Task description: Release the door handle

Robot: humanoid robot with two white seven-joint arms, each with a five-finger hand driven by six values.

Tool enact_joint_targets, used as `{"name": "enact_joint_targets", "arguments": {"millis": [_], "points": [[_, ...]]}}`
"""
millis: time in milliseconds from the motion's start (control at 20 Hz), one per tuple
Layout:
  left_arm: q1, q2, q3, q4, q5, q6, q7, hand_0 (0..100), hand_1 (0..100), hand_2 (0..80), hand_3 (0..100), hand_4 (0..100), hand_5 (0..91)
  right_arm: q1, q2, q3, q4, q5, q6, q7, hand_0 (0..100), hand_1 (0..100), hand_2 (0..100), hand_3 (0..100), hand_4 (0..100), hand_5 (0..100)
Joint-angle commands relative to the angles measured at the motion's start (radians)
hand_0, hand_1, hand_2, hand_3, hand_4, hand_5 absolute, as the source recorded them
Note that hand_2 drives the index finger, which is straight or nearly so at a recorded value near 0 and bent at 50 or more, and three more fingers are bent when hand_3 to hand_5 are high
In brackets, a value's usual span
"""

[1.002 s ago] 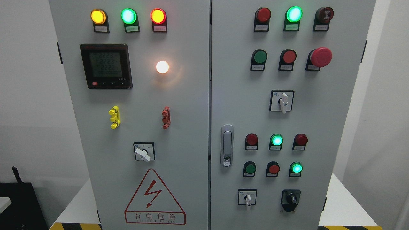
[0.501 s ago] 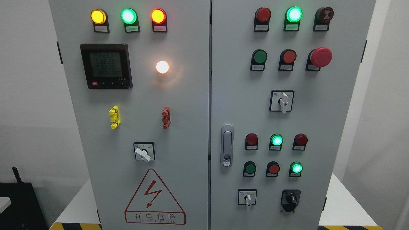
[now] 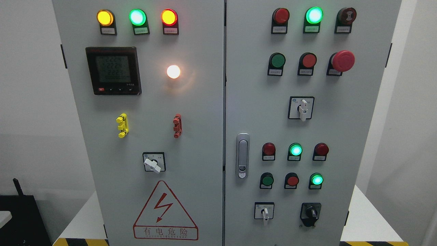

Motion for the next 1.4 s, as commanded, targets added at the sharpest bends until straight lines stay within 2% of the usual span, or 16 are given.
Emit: {"name": "enact_joint_targets", "arguments": {"millis": [0, 100, 200, 451, 701, 902, 1002, 1052, 1102, 1152, 1202, 1353], "points": [[-0.003, 0.0, 0.002, 0.009, 0.0, 0.0, 0.0, 12, 39, 0.0, 0, 0, 0.0, -0.003, 0.0, -0.018, 0.045, 0.236, -0.03, -0.024, 41, 12, 0, 23, 23, 15], [-0.003, 0.0, 0.002, 0.009, 0.0, 0.0, 0.0, 12, 39, 0.0, 0, 0, 0.0, -0.006, 0.002, -0.022, 0.056, 0.32, -0.043, -0.055, 41, 13, 0, 28, 26, 20], [-0.003, 0.0, 0.002, 0.009, 0.0, 0.0, 0.0, 12, 39, 0.0, 0, 0, 0.0, -0.01, 0.0, -0.029, 0.068, 0.419, -0.052, -0.095, 40, 15, 0, 35, 31, 31], [-0.002, 0.0, 0.002, 0.009, 0.0, 0.0, 0.0, 12, 39, 0.0, 0, 0, 0.0, -0.036, 0.0, -0.029, 0.084, 0.584, -0.054, -0.15, 38, 20, 0, 41, 36, 39], [-0.003, 0.0, 0.002, 0.009, 0.0, 0.0, 0.0, 12, 39, 0.0, 0, 0, 0.0, -0.102, 0.002, -0.029, 0.149, 0.813, -0.051, -0.267, 39, 21, 0, 47, 40, 46], [-0.003, 0.0, 0.002, 0.009, 0.0, 0.0, 0.0, 12, 39, 0.0, 0, 0, 0.0, -0.134, 0.002, -0.018, 0.185, 0.945, -0.047, -0.337, 39, 23, 0, 55, 50, 56], [-0.002, 0.0, 0.002, 0.009, 0.0, -0.002, 0.0, 12, 39, 0.0, 0, 0, 0.0, -0.154, 0.003, -0.018, 0.196, 0.986, -0.041, -0.36, 38, 24, 0, 59, 53, 59], [-0.003, 0.0, 0.002, 0.009, 0.0, 0.0, 0.0, 12, 39, 0.0, 0, 0, 0.0, -0.159, 0.003, -0.018, 0.197, 0.994, -0.038, -0.368, 37, 24, 0, 63, 59, 68], [-0.002, 0.0, 0.002, 0.009, 0.0, 0.0, 0.0, 12, 39, 0.0, 0, 0, 0.0, -0.165, 0.003, -0.018, 0.2, 1.003, -0.037, -0.371, 36, 24, 0, 64, 60, 70], [-0.003, 0.0, 0.002, 0.009, 0.0, 0.0, 0.0, 12, 39, 0.0, 0, 0, 0.0, -0.171, 0.006, -0.015, 0.205, 1.016, -0.028, -0.371, 35, 25, 0, 69, 66, 77], [-0.003, 0.0, 0.002, 0.009, 0.0, 0.0, 0.0, 12, 39, 0.0, 0, 0, 0.0, -0.174, 0.006, -0.015, 0.209, 1.039, -0.017, -0.374, 34, 25, 0, 74, 69, 81], [-0.003, 0.0, 0.002, 0.009, 0.0, 0.0, 0.0, 12, 39, 0.0, 0, 0, 0.0, -0.191, 0.008, 0.002, 0.222, 1.095, 0.04, -0.389, 32, 25, 0, 79, 75, 88]]}}
